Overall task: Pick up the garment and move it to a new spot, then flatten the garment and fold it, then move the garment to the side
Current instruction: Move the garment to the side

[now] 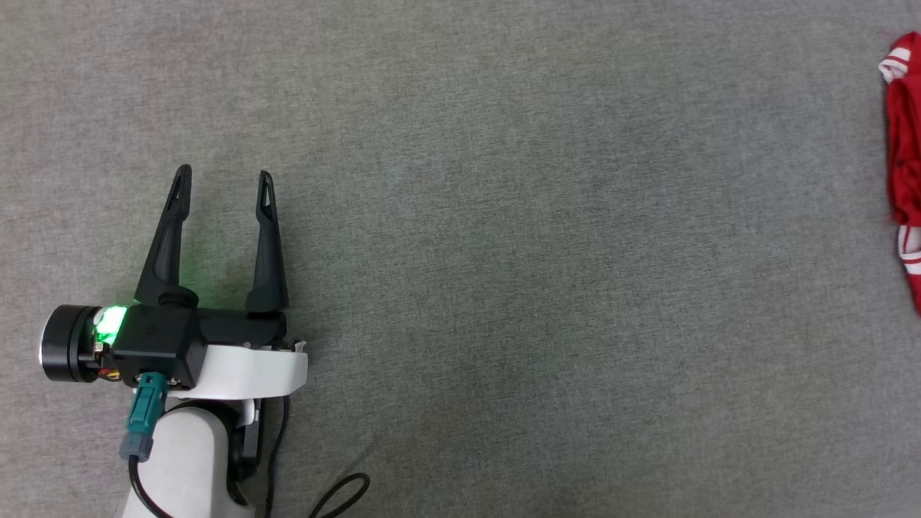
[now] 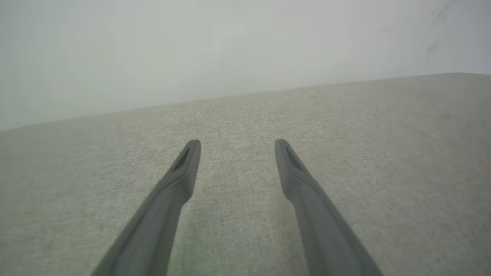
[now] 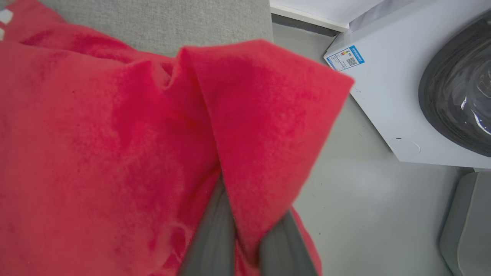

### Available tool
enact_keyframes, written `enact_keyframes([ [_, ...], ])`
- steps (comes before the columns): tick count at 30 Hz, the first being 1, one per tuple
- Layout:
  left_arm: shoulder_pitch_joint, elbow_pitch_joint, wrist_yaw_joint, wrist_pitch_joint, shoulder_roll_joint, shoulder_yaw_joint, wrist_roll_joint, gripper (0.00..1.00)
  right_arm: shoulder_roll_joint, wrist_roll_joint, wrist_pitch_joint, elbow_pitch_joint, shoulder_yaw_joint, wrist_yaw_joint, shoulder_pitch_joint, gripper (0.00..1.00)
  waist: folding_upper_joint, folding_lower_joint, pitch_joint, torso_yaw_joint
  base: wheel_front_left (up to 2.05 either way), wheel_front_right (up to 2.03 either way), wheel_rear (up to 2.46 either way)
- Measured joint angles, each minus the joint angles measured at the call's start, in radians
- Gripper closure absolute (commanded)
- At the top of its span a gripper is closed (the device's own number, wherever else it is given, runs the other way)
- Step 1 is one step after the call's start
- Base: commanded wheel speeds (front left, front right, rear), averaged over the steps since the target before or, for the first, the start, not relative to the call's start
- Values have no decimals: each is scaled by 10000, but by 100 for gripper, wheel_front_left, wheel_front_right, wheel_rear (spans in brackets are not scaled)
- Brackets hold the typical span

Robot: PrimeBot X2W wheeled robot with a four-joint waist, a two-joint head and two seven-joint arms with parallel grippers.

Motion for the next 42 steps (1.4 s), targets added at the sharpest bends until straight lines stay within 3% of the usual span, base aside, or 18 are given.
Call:
enact_keyframes([
  [7, 65, 48, 138, 0, 2, 33, -73, 0, 453, -305, 86, 947, -343, 0, -134, 100, 0, -1, -196, 72, 0, 0, 0],
  [8, 87, 63, 146, 0, 2, 63, -79, 0, 560, -247, 196, 1034, -364, 0, -130, 35, 0, 0, -259, 69, 0, 0, 0],
  [9, 113, 82, 169, 0, 2, 90, -96, 0, 635, -274, 194, 1053, -362, 0, -128, 0, 0, -1, -330, 65, 0, 0, 0],
  [18, 763, 395, 265, 0, -107, 113, -330, 0, 756, -1672, -1607, 731, -414, 2, 54, 0, 0, -1, -1545, 125, 0, 0, 0],
  [28, 1876, 522, 349, 0, -290, 224, -533, 0, 1965, -3014, -5078, -809, -1900, 0, 794, 0, 0, -4, -3334, 283, 0, 0, 0],
  [32, 2218, 554, 393, 0, -353, 288, -621, 0, 2955, -3722, -5657, -1898, -2723, -2, 1313, 0, 0, -5, -3857, 417, 0, 0, 0],
  [37, 2434, 725, 380, 0, -408, 305, -690, 0, 4717, -4506, -5793, -3843, -3666, -4, 2641, 0, 0, -5, -4335, 700, 0, 0, 0],
  [42, 2624, 918, 349, 0, -435, 360, -698, 0, 6226, -4957, -5820, -5377, -4004, -4, 4191, 0, 1, -4, -4772, 1039, 0, 0, 0],
])
